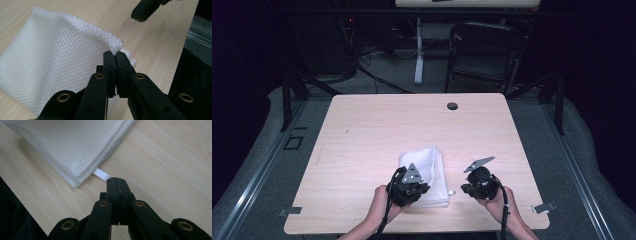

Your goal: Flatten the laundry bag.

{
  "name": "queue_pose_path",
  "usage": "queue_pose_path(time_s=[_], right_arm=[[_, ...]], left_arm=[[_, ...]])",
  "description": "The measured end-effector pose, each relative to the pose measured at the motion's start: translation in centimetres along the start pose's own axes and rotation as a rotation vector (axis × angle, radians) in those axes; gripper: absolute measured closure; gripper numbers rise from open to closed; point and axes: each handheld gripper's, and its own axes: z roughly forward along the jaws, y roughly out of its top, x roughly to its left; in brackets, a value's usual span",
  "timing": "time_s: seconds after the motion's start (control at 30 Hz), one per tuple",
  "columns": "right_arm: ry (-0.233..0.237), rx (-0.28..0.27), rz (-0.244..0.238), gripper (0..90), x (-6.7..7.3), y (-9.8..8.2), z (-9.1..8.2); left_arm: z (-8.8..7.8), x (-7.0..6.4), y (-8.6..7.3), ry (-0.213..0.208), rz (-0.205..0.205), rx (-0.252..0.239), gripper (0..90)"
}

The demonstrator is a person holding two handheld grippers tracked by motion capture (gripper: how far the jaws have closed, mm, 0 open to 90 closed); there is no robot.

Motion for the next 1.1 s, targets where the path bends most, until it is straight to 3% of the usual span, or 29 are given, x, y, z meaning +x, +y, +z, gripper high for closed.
queue_pose_path(time_s=[0.2,0.23,0.33,0.47,0.53,0.57,0.63,0.73,0.93,1.1], right_arm=[[0.031,-0.021,-0.053,90.0,1.2,2.4,2.4],[0.048,-0.034,-0.043,90.0,1.4,2.7,2.9],[0.060,-0.017,-0.055,90.0,1.9,3.6,4.9],[0.066,0.062,-0.092,90.0,2.3,4.0,6.8],[0.064,0.042,-0.073,90.0,2.6,3.8,7.1],[0.059,0.065,-0.086,90.0,2.5,3.8,6.9],[0.059,0.056,-0.056,90.0,2.6,3.5,6.9],[0.046,0.094,-0.050,90.0,2.7,3.3,6.5],[0.032,0.124,-0.005,90.0,2.4,2.1,5.5],[0.051,0.129,0.011,90.0,1.8,1.2,4.9]], left_arm=[[-0.2,0.3,0.4,0.004,0.016,-0.006,88.6],[-0.2,0.5,0.4,0.006,0.017,-0.006,88.5],[-0.5,0.7,0.3,0.013,0.014,0.002,88.6],[-1.2,1.2,-0.1,0.046,0.015,-0.005,88.9],[-1.6,1.6,-0.5,0.058,0.002,-0.015,89.2],[-1.9,1.8,-0.7,0.062,-0.001,-0.009,89.3],[-2.3,2.2,-1.2,0.076,-0.018,-0.006,89.4],[-2.8,2.7,-2.0,0.086,-0.033,0.001,89.6],[-3.7,3.6,-2.9,0.132,-0.064,-0.025,89.9],[-4.3,4.0,-3.6,0.145,-0.079,-0.025,89.9]])
